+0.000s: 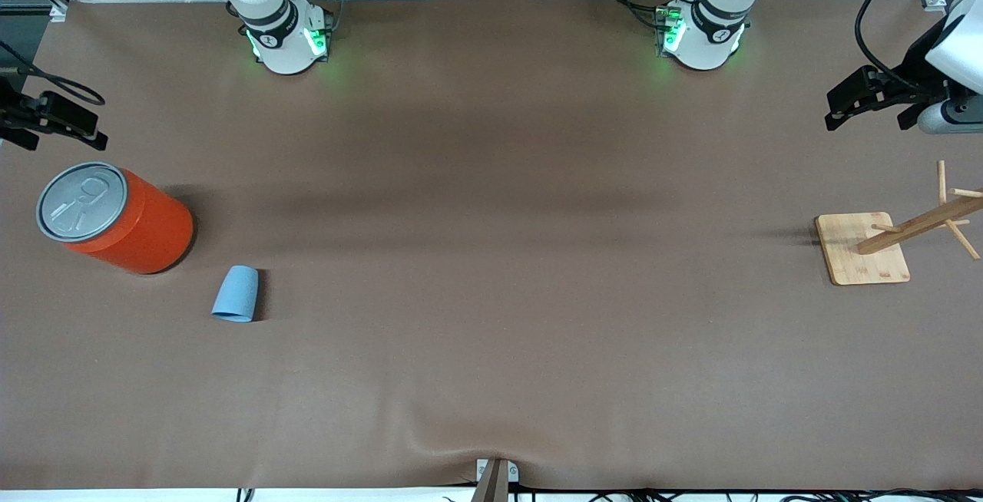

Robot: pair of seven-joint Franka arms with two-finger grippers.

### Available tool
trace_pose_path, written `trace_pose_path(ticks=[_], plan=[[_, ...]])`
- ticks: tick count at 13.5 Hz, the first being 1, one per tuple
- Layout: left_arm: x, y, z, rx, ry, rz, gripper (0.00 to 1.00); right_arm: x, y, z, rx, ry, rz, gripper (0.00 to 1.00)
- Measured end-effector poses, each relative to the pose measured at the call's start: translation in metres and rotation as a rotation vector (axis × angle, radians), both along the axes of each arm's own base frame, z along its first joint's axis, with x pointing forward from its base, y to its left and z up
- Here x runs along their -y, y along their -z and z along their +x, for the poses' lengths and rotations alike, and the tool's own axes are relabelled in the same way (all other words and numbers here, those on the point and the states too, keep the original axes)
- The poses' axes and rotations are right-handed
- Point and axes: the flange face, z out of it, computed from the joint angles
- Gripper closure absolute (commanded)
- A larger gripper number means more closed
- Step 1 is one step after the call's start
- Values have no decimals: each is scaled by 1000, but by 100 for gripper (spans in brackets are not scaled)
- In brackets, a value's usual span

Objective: Flip cup

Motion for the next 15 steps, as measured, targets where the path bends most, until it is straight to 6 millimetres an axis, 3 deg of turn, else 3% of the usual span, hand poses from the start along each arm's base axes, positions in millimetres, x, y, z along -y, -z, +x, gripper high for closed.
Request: trace_pose_path(ticks=[10, 12, 15], plan=[[-9, 2, 3, -3, -16, -1, 0, -6, 6, 3, 12, -10, -1, 0], [-9, 2, 3, -3, -17, -1, 0, -9, 21, 12, 28, -15, -1, 0], [-9, 2, 3, -3, -17, -1, 0, -6, 78, 34, 25, -11, 0, 0]])
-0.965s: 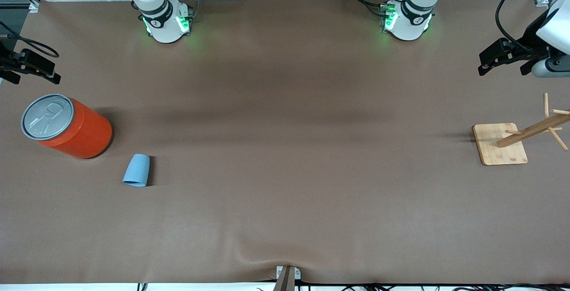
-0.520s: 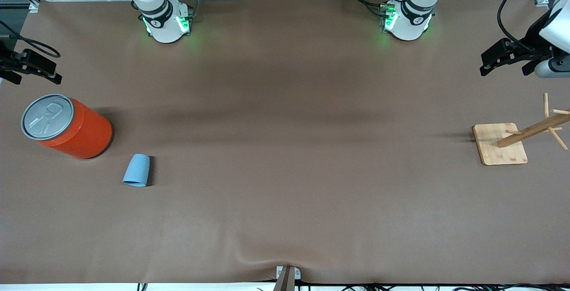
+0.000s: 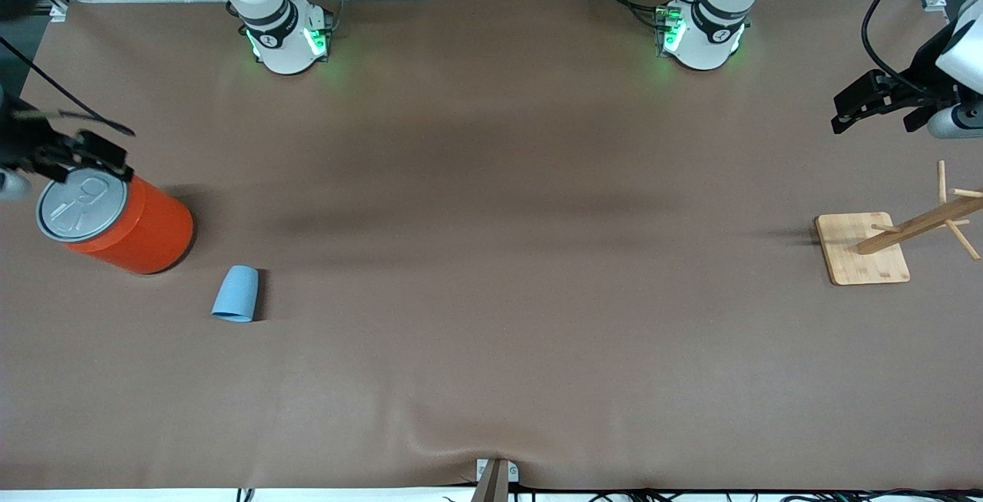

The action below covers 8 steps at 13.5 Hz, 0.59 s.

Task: Flip cup
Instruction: 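Reach the right gripper down to the lying blue cup and grasp it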

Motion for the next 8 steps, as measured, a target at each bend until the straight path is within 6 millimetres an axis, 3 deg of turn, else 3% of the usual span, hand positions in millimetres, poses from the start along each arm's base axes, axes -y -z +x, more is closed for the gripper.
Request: trace_pose_path(ticks=[5, 8], plan=[[0, -1, 0, 2, 1, 0, 0, 5, 117, 40, 5, 10, 2, 0], [1, -1, 0, 2, 1, 0, 0, 20, 207, 67, 0, 33, 5, 0]])
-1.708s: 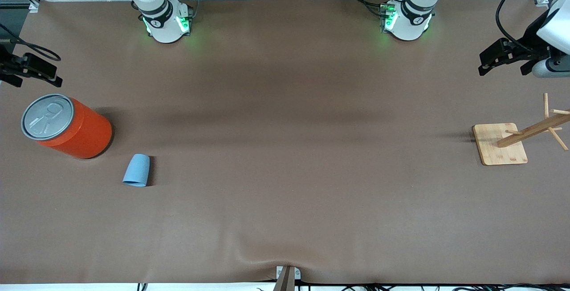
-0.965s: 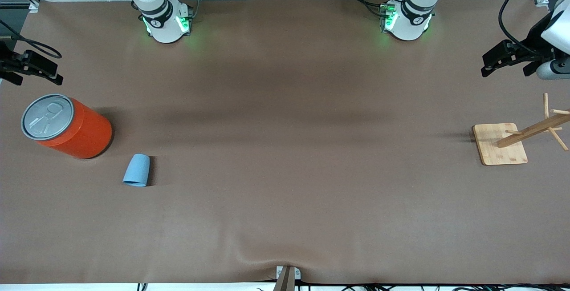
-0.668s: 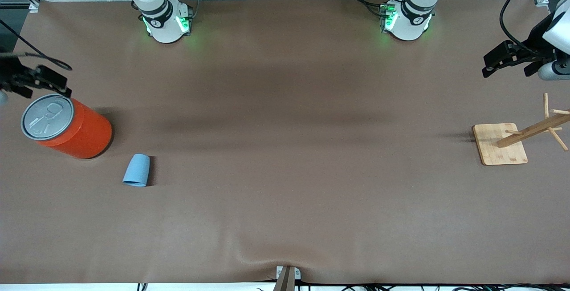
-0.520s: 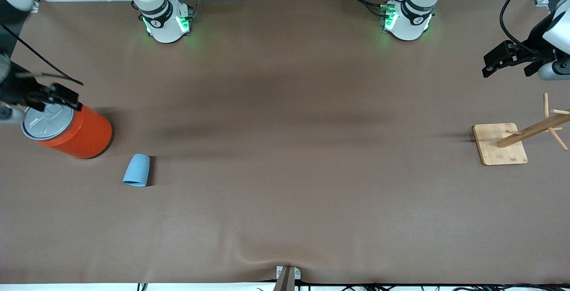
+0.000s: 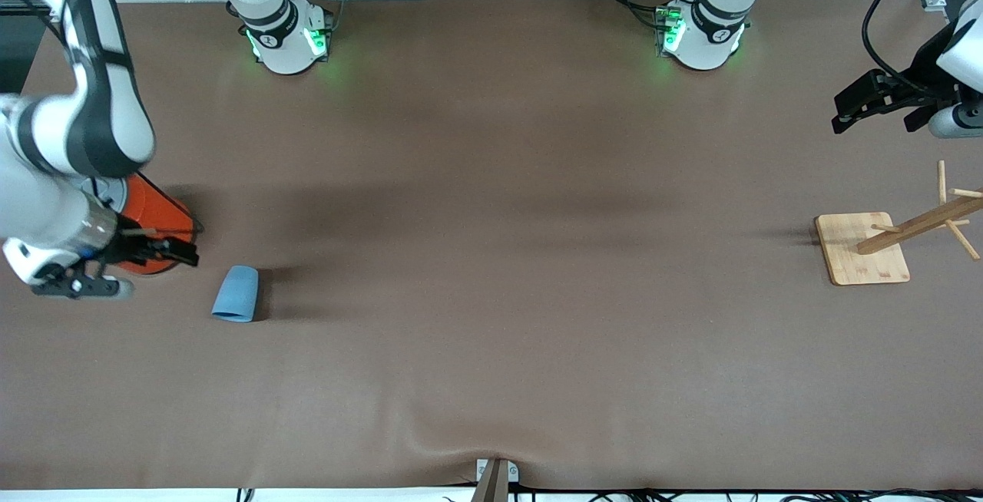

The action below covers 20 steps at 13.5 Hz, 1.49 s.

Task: Flip cup
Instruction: 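Reach the right gripper down to the lying blue cup and grasp it, then lift the blue cup with the right gripper toward the table middle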

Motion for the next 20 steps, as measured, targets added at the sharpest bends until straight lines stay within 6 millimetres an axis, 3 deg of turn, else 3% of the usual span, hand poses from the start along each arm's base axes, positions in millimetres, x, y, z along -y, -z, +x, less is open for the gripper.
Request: trace_pose_path(ticks=[3, 9, 13, 19, 20], plan=[[0, 0, 0, -1, 0, 0, 0, 4, 76, 14, 3, 7, 3, 0], [0, 1, 0, -7, 0, 0, 0, -25, 143, 20, 6, -35, 8, 0], [0, 1, 0, -8, 0, 0, 0, -31, 168, 19, -7, -70, -16, 0], [-2, 1, 0, -8, -4, 0, 0, -31, 178, 17, -22, -85, -17, 0], [-2, 1, 0, -8, -4, 0, 0, -31, 180, 16, -26, -94, -17, 17]])
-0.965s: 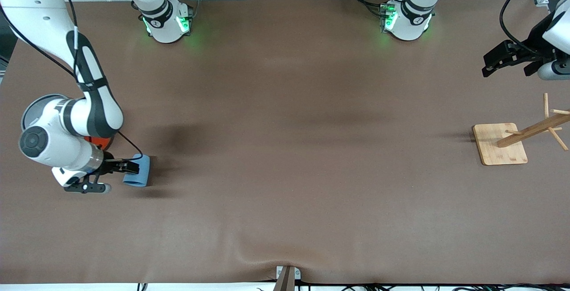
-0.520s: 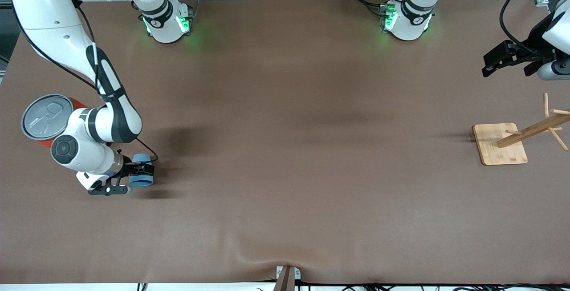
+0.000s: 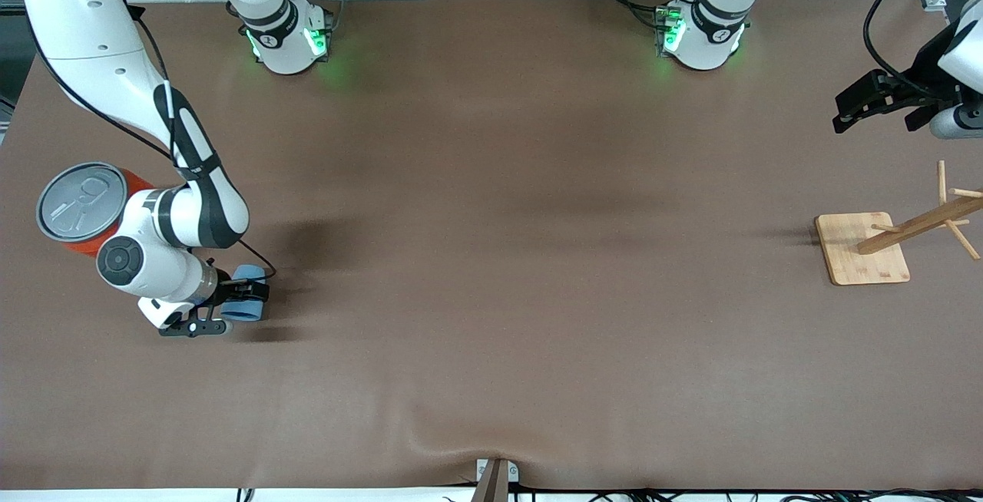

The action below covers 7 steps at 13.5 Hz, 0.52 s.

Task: Flip cup
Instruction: 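Lift the blue cup with the right gripper toward the table middle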

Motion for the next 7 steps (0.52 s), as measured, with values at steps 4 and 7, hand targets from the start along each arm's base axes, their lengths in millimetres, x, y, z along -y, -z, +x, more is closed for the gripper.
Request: trace_pose_path(ticks=[4, 7], plan=[[0, 0, 0, 0, 0, 0, 0, -1, 0, 0, -12, -10, 1, 55], [0, 0, 0, -2, 0, 0, 0, -3, -5, 3, -4, -22, 0, 54]])
